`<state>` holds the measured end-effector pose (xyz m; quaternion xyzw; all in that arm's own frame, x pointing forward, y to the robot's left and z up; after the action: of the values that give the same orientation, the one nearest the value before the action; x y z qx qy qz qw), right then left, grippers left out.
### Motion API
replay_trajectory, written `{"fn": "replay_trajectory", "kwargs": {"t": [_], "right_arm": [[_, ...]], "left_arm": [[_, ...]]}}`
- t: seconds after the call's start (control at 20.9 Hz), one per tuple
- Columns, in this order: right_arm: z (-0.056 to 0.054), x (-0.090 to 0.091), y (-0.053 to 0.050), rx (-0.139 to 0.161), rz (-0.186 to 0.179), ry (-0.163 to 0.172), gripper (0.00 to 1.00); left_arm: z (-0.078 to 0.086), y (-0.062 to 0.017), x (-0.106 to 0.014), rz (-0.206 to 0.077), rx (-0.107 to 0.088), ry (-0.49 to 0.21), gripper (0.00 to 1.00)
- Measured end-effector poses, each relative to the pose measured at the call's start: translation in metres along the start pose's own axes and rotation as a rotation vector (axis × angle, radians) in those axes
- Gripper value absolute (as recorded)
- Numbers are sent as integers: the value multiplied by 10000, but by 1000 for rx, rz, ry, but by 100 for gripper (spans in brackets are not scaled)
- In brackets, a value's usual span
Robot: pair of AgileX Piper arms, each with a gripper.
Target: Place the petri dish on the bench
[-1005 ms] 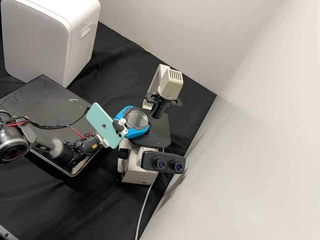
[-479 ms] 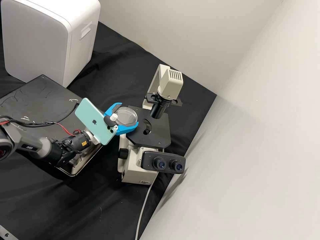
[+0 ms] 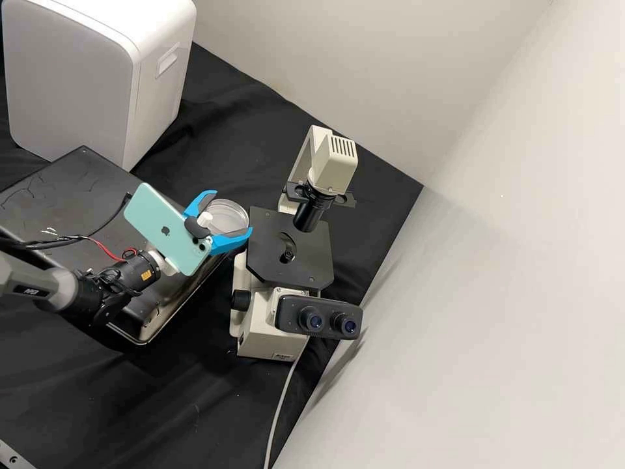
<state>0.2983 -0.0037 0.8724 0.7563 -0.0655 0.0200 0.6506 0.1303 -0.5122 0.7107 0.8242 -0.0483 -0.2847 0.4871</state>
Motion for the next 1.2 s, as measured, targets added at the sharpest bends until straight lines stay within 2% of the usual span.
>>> {"fn": "replay_trajectory", "kwargs": {"t": [0.19, 0.48, 0.62, 0.77, 0.86, 0.96, 1.01, 1.2], "right_arm": [[-51, -69, -15, 5, -6, 14, 0], [-133, -160, -131, 7, -45, 41, 0], [-186, -212, -227, 10, -75, 67, 0], [-221, -255, -349, 4, -120, 78, 0], [-257, -283, -423, -6, -137, 96, 0], [-286, -309, -475, -20, -136, 115, 0], [-301, -314, -500, -16, -137, 121, 0], [-251, -303, -619, -1, -161, 102, 0]], "left_arm": [[0, 0, 0, 0, 0, 0, 100], [0, 0, 0, 0, 0, 0, 100], [0, 0, 0, 0, 0, 0, 100], [0, 0, 0, 0, 0, 0, 100], [0, 0, 0, 0, 0, 0, 100], [0, 0, 0, 0, 0, 0, 100], [0, 0, 0, 0, 0, 0, 100], [0, 0, 0, 0, 0, 0, 100]]}}
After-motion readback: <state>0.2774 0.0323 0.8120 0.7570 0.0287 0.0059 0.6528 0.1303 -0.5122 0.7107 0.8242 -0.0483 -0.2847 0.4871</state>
